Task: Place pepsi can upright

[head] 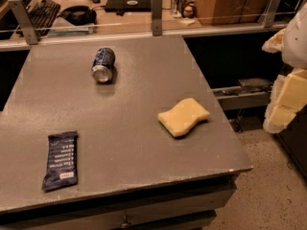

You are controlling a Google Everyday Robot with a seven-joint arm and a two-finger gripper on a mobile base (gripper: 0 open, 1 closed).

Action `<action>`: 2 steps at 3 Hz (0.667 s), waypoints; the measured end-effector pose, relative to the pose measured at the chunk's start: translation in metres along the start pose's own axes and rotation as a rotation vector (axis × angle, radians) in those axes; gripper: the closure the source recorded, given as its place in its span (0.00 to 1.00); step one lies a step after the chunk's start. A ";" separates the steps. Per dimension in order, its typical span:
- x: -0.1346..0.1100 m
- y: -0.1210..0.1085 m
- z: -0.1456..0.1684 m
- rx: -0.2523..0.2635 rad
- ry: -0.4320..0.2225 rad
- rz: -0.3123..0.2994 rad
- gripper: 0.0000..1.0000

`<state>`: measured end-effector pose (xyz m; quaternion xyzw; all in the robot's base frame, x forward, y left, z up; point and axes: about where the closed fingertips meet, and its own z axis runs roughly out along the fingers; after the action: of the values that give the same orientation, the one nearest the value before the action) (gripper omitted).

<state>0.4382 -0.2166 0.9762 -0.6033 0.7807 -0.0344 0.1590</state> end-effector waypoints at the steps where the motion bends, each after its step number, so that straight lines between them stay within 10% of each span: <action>1: -0.001 -0.001 0.000 0.003 -0.003 -0.002 0.00; 2: -0.058 -0.035 0.028 -0.008 -0.108 -0.142 0.00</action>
Offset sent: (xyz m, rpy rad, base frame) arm 0.0971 0.0890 -0.0122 0.1206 -0.0717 0.2994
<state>0.4916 -0.1675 0.9706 -0.6587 0.7264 -0.0101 0.1956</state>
